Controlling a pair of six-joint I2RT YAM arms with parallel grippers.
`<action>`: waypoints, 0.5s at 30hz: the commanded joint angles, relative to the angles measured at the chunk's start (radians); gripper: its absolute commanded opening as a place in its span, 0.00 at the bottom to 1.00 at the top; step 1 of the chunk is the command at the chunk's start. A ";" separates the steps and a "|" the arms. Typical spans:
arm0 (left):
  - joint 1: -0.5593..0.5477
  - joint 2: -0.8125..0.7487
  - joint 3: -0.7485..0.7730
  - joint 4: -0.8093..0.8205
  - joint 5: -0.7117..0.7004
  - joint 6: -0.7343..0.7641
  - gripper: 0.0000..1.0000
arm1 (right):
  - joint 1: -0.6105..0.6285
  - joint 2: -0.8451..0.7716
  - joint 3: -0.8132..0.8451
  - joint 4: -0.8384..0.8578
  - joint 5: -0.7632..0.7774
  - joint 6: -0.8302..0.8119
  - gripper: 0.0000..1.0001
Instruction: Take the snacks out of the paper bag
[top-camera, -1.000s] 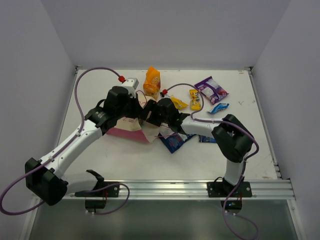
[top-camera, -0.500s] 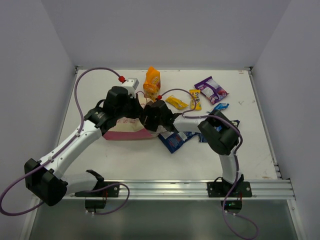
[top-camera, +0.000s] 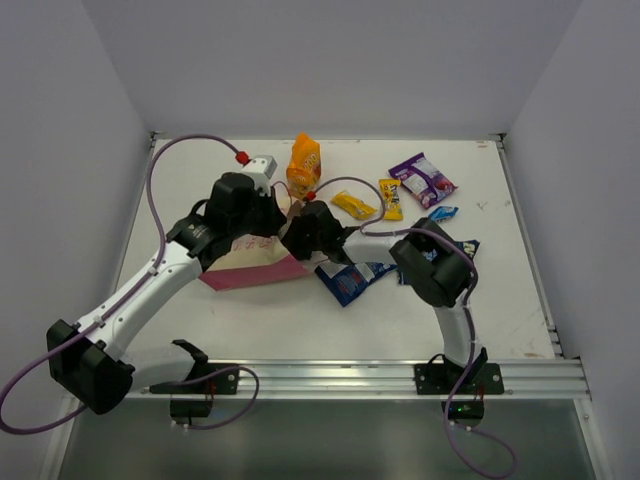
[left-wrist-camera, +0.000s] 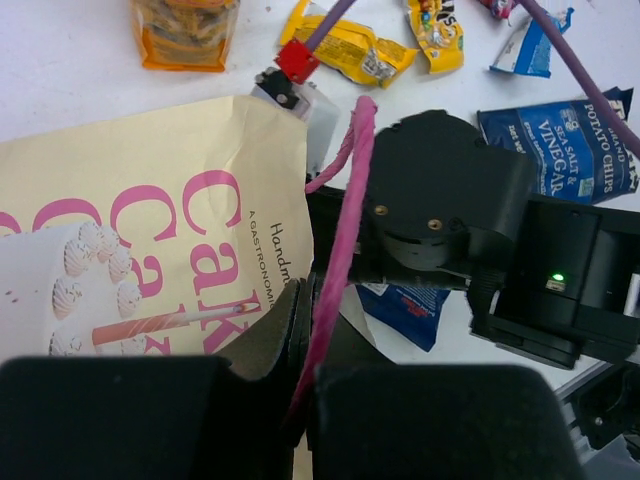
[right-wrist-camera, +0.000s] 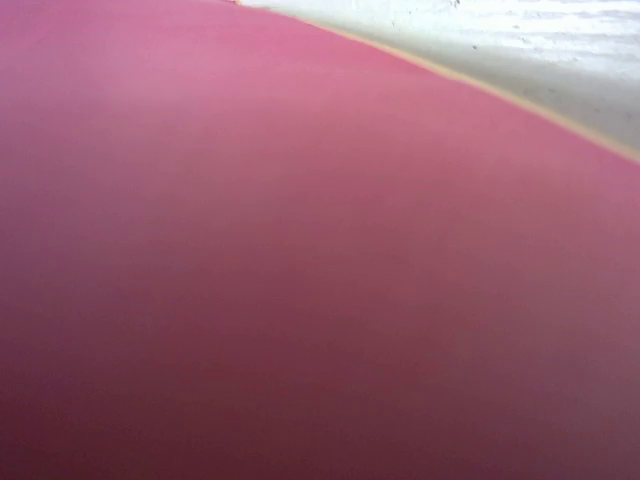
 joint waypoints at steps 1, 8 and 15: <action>0.000 -0.041 0.011 0.013 -0.080 0.031 0.00 | -0.011 -0.148 -0.046 0.022 0.004 -0.095 0.00; 0.027 -0.031 0.014 -0.047 -0.199 0.046 0.00 | -0.060 -0.404 -0.097 -0.172 0.010 -0.283 0.00; 0.042 -0.010 0.026 -0.047 -0.222 0.057 0.00 | -0.120 -0.645 -0.147 -0.317 0.018 -0.419 0.00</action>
